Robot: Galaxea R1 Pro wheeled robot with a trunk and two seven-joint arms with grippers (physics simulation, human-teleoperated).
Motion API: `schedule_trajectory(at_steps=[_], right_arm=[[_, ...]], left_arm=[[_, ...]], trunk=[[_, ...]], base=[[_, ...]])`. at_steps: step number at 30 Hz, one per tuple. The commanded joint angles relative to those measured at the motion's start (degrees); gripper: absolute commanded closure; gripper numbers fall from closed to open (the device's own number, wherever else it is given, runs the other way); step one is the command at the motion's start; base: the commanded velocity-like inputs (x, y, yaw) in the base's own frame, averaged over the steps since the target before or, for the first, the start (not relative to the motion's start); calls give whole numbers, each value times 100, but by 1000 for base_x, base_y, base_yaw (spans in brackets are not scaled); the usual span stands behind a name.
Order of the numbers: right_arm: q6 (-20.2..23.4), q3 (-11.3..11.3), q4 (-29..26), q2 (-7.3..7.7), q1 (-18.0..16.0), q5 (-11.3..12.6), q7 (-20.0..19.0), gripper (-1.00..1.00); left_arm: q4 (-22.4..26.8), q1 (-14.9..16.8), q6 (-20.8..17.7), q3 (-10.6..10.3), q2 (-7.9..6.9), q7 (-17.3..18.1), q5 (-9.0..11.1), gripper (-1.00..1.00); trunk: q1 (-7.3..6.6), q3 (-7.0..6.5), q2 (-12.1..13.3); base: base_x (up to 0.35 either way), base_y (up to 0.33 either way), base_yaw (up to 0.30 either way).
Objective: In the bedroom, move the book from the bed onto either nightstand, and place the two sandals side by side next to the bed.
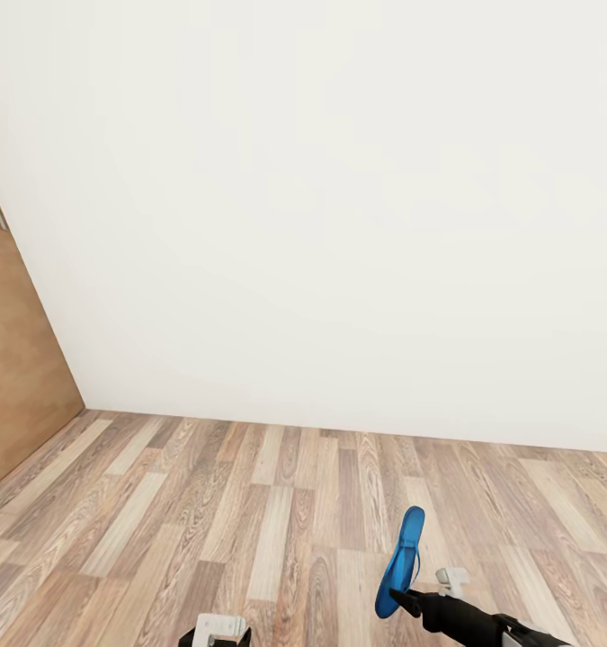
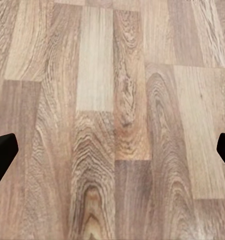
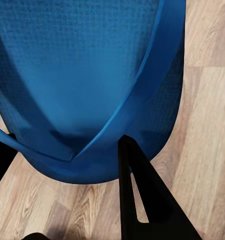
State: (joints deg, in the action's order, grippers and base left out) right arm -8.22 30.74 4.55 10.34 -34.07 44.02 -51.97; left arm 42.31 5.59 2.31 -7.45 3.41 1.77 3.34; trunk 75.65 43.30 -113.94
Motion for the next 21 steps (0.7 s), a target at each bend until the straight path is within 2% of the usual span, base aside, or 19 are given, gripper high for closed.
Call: schedule_trajectory(at_steps=[1,21], right_arm=[[-39,46,19,-5,-10,36,-24,100],[-39,46,19,-3,-12,36,-24,100]], left_arm=[[-4,3,15,-2,0,16,35,-100],[-4,3,15,-2,1,16,35,-100]], trunk=[[-1,5,-3],[-1,5,-3]], base=[[0,0,140],[0,0,280]])
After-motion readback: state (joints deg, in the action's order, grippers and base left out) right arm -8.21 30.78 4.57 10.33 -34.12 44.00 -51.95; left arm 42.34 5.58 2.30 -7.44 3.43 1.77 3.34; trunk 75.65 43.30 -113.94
